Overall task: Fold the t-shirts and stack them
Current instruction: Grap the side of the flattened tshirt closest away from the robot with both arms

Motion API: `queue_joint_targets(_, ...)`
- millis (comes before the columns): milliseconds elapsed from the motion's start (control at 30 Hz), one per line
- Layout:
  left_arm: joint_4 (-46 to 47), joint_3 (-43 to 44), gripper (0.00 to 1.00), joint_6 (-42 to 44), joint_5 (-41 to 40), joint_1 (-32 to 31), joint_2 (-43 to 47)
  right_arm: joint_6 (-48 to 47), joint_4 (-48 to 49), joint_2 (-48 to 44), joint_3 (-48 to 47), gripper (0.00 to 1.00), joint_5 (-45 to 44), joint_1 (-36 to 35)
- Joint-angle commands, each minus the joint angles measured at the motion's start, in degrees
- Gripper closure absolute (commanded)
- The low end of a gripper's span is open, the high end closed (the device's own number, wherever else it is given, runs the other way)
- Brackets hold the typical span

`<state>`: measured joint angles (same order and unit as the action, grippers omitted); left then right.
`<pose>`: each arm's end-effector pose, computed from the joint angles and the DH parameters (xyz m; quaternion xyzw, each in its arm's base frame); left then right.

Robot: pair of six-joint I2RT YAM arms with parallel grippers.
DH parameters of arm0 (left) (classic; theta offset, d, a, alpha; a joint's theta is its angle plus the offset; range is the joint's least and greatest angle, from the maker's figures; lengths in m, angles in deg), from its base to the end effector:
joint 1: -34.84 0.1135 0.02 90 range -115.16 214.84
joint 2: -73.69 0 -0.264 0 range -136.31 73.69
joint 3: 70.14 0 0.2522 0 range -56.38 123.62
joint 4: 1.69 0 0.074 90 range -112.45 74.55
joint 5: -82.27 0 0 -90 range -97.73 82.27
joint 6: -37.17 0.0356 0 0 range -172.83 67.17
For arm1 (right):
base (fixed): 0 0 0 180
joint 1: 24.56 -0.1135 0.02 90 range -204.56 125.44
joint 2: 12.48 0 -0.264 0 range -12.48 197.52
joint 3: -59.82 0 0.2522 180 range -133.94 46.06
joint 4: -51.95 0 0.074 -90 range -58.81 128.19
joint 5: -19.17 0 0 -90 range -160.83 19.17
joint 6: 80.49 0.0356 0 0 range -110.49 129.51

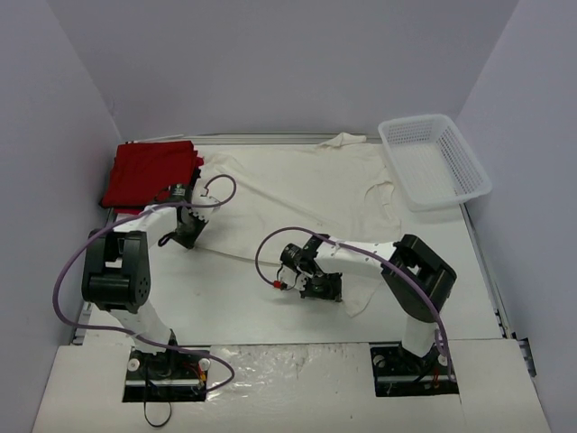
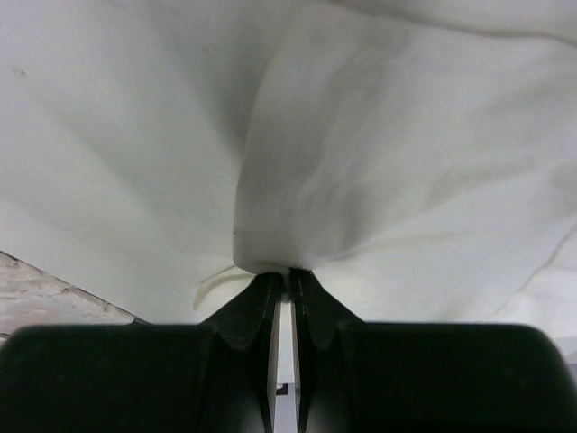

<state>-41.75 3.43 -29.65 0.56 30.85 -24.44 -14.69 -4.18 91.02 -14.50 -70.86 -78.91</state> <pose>0.3324 -0.0283 0.1713 0.2440 0.9421 -0.0330 0.2278 0.1812 0.2525 0.1380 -0.6325 0.7735 0.0104 0.0396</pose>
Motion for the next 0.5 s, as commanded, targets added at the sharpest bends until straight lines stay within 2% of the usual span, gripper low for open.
queue_joint_targets(0,-2.3,-2.1,0.98,1.3,4.1,0.3,3.4,1.9,-2.3,-6.0,0.3,1.0,-1.3,2.6)
queue_joint_targets(333,-2.1,-4.9,0.98,3.1,6.0,-0.2,7.9,-3.7,-2.0,-15.3,-4.7,1.0,-0.7,21.1)
queue_joint_targets(467,-1.7,-6.1,0.98,3.7,5.9,-0.5,11.7,-3.9,-1.7,-15.4,-6.9,1.0,1.9,23.8)
